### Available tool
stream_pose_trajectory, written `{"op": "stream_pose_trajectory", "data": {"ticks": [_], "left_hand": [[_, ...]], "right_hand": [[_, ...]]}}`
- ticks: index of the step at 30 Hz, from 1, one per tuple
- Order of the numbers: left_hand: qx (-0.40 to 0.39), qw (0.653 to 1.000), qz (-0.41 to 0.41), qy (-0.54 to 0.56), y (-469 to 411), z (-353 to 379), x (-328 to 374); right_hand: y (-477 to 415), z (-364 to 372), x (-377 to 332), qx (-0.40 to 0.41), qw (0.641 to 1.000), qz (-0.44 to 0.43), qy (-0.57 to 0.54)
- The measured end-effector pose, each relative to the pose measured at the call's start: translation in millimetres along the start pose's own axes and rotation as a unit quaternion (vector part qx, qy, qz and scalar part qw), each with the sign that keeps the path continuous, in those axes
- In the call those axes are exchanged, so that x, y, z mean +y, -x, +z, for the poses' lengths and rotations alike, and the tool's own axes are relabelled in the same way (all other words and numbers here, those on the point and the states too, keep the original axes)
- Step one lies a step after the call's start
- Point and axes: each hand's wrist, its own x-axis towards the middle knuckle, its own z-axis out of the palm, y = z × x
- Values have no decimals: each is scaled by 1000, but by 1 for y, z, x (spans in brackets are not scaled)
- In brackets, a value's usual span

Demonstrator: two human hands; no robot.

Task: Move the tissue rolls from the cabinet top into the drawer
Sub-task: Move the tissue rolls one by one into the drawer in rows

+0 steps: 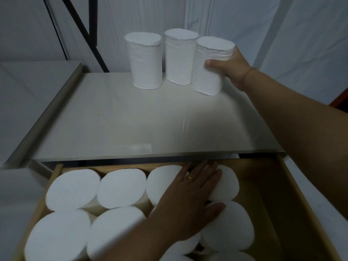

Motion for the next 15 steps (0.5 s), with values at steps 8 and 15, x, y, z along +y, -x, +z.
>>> {"op": "stream_pose_trajectory", "data": {"ticks": [8,15], "left_hand": [[19,999,9,-25,1,-3,3],[14,999,9,-44,-1,-3,3]], "right_hand": [[75,-13,-11,-68,997,-8,-25],[151,-37,-24,-98,995,-10,-20]]}}
